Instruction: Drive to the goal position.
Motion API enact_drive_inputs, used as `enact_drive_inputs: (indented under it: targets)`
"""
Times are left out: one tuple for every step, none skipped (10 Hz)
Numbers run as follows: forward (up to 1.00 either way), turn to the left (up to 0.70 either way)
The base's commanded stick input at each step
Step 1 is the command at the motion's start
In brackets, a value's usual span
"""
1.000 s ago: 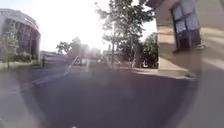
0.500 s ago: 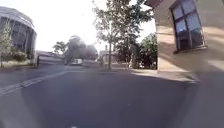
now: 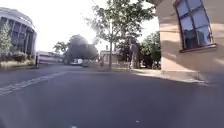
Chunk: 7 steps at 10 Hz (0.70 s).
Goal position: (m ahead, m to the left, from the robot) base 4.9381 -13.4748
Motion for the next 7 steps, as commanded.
enact_drive_inputs:
  targets:
    - [0.70, 0.00]
    - [0.70, -0.07]
    - [0.70, -0.14]
    - [0.70, -0.14]
    - [0.70, -0.14]
    - [0.70, -0.14]
    - [0.70, -0.14]
